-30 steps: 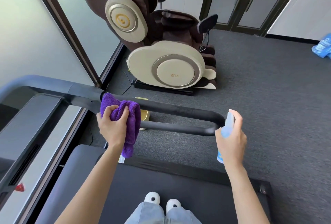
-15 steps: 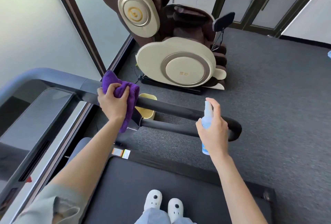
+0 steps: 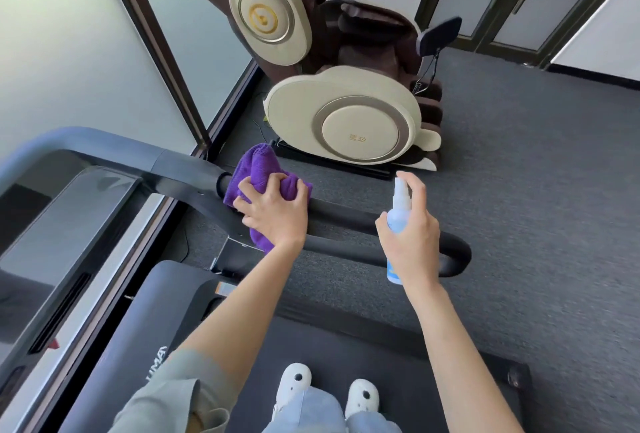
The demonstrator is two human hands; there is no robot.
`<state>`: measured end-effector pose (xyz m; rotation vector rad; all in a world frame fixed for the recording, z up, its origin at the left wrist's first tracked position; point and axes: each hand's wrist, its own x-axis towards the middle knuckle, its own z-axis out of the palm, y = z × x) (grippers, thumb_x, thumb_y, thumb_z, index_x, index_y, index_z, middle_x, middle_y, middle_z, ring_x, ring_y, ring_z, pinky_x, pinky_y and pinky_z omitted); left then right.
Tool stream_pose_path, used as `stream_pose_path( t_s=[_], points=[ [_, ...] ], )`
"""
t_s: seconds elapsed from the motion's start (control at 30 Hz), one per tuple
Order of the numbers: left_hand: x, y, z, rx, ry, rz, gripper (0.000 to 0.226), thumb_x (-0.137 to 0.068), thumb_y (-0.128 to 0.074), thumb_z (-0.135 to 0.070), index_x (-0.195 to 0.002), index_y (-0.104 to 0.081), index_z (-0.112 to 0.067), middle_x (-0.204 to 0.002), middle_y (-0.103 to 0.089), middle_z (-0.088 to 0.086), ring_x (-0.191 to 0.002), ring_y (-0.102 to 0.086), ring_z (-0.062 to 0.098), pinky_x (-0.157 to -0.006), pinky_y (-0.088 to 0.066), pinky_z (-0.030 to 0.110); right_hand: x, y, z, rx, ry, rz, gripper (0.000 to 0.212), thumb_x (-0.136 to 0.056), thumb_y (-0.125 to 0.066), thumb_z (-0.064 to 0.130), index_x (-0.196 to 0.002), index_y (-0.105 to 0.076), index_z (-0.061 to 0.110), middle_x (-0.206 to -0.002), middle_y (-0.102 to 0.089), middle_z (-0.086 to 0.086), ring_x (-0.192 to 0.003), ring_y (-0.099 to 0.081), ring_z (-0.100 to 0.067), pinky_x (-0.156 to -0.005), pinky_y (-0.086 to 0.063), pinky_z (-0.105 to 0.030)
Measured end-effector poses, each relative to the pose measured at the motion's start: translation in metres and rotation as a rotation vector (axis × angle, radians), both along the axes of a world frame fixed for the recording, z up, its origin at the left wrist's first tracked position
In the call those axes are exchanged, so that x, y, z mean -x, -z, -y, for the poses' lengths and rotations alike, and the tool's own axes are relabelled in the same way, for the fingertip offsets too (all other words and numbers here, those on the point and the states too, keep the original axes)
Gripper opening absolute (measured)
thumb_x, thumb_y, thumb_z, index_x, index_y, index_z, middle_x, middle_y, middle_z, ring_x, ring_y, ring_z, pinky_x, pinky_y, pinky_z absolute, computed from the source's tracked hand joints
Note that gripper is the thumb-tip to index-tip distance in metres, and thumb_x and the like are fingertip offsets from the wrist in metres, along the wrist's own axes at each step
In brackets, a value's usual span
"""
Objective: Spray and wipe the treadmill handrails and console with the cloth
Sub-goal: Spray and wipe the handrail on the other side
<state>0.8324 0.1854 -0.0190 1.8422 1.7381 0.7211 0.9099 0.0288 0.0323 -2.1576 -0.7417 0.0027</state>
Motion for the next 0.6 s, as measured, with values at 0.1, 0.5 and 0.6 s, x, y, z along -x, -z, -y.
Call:
stream_pose_path(
  t_s=[0.1,0.5,0.6],
  points=[
    [-0.012,0.0,0.02,0.014,0.03,0.002,0.027,-0.082,-0.062,-0.054,-0.093,-0.063,-0.03,-0.13,-0.037,0.006,-0.116,-0.034,0.036,-0.088,-0.035,0.046,-0.006,-0.002,-0.001,-0.014,-0.056,-0.004,0.061,-0.083,-0.061,0.003,-0.137,-0.044,0.025,-0.089,-0.063,-0.004,-0.074,-0.056,-0.036,-0.069,-0.048,-0.041],
    [-0.034,-0.007,-0.008,0.141,-0.437,0.14,0.039,-0.078,-0.065,-0.045,-0.111,-0.053,-0.028,-0.15,-0.015,0.017,-0.131,-0.022,0.045,-0.102,-0.039,0.05,-0.094,0.009,0.042,-0.052,-0.43,-0.017,0.059,-0.084,-0.062,0.004,-0.137,-0.045,0.024,-0.095,-0.061,0.005,-0.081,-0.06,-0.029,-0.068,-0.045,-0.032],
    [-0.056,-0.004,0.025,0.114,-0.497,0.218,0.037,-0.079,-0.065,-0.042,-0.109,-0.053,-0.024,-0.143,-0.021,0.017,-0.126,-0.028,0.044,-0.099,-0.039,0.042,-0.121,0.006,0.054,-0.044,-0.558,-0.032,0.059,-0.083,-0.062,0.001,-0.137,-0.046,0.018,-0.115,-0.067,0.0,-0.092,-0.062,-0.032,-0.076,-0.049,-0.037]
  ],
)
